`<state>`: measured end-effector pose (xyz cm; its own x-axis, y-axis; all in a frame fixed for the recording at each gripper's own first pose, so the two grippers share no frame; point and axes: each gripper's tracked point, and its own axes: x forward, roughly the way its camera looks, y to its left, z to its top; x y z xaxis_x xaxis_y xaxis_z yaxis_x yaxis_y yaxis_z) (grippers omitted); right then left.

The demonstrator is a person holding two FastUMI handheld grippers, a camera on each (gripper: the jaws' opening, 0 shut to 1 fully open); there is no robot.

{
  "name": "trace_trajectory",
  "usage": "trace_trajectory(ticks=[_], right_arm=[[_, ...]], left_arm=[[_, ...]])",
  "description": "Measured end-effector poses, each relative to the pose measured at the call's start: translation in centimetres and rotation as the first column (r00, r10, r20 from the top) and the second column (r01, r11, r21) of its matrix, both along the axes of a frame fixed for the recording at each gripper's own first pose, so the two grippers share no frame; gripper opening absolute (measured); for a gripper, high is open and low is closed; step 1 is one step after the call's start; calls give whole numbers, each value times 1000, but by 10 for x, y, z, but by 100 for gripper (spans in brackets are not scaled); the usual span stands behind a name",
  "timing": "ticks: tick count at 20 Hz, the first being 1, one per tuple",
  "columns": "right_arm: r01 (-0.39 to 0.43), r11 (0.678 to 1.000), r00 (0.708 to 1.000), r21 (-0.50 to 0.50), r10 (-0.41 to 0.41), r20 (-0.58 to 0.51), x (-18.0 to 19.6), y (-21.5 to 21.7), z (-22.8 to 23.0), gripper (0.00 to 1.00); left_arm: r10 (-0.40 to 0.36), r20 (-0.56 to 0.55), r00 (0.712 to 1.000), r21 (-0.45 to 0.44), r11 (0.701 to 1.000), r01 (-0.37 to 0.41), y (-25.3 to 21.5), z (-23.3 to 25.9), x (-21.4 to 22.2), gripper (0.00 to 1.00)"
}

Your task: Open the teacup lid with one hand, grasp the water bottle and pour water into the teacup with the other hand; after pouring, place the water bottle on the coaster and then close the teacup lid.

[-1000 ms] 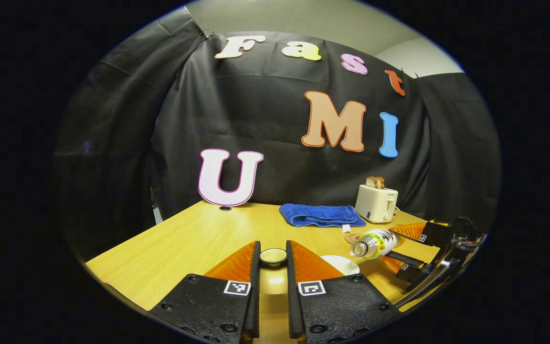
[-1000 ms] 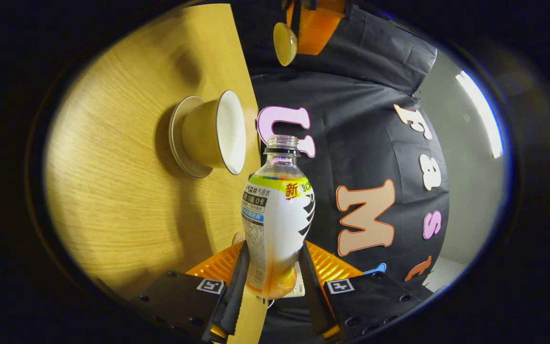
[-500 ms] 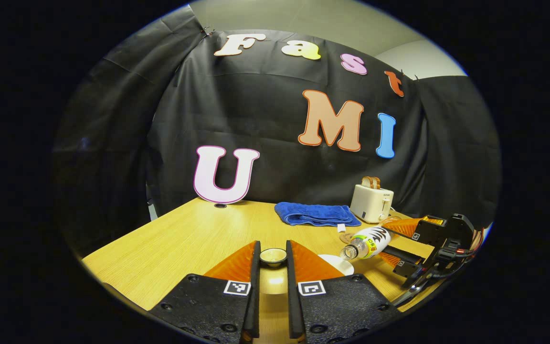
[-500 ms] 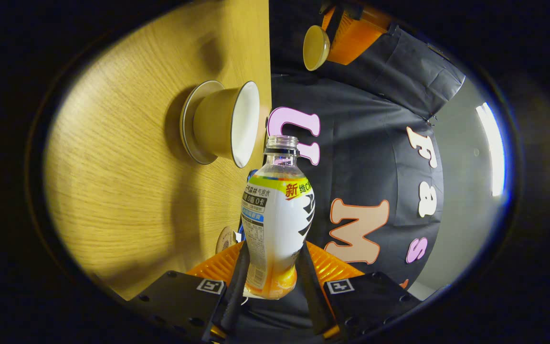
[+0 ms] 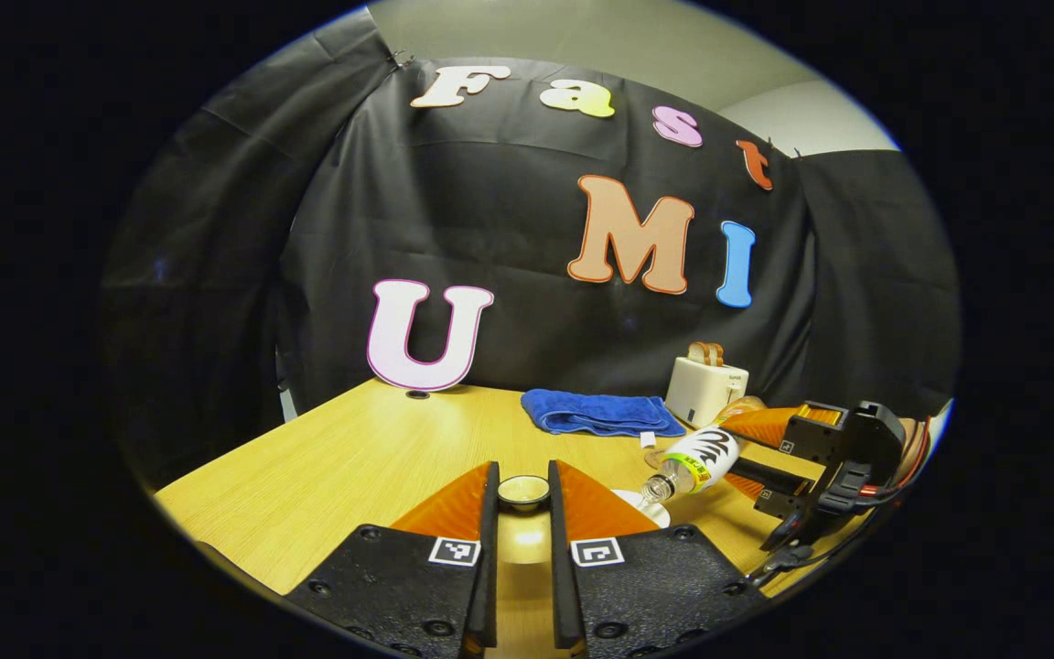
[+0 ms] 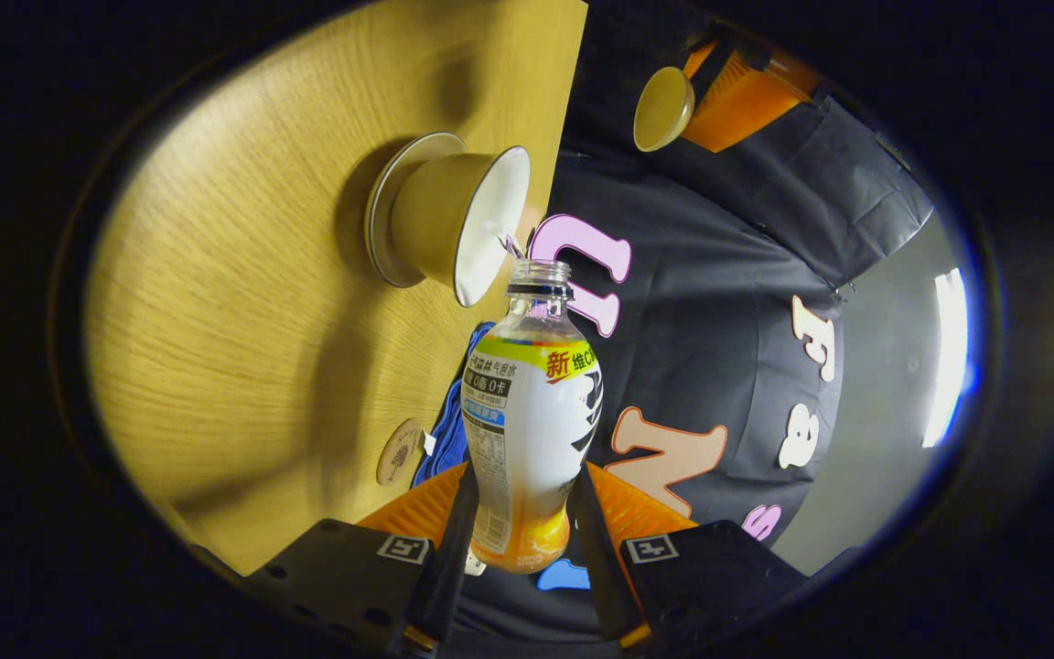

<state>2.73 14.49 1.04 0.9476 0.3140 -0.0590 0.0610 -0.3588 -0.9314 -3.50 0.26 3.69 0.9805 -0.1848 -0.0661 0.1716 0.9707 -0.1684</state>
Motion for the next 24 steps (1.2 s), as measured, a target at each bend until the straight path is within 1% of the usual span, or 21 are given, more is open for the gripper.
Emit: trace_trajectory(ticks=[10, 13, 16, 17, 19, 22, 23, 24], right_arm=[[-34, 991, 998, -129, 41, 49, 1, 12, 13, 62], [-40, 985, 997, -166, 51, 64, 1, 14, 15, 62], [-48, 980, 997, -194, 60, 56, 1, 17, 16, 63], [-43, 981, 997, -188, 53, 48, 2, 16, 15, 62], [-25, 990, 1000, -141, 26, 11, 2, 13, 11, 62], [30, 999, 998, -23, -32, -58, 2, 4, 0, 63], [52, 999, 995, 13, -51, -80, 2, 2, -2, 63], [64, 997, 993, 50, -59, -99, 1, 2, -5, 63]], left_arm=[[0, 23, 1000, 23, 1000, 0, 2, 8, -3, 21], [-1, 23, 1000, 13, 1000, 0, 3, 9, -4, 21], [-4, 17, 1000, 7, 1000, 4, 2, 7, -4, 21], [-3, 16, 1000, 6, 1000, 3, 2, 8, -3, 22], [0, 17, 1000, 10, 1000, 0, 3, 8, -3, 21], [-1, 17, 1000, 10, 1000, 1, 3, 8, -4, 21], [-2, 16, 1000, 8, 1000, 1, 2, 8, -5, 23], [-5, 15, 1000, 6, 1000, 5, 1, 9, -5, 21]])
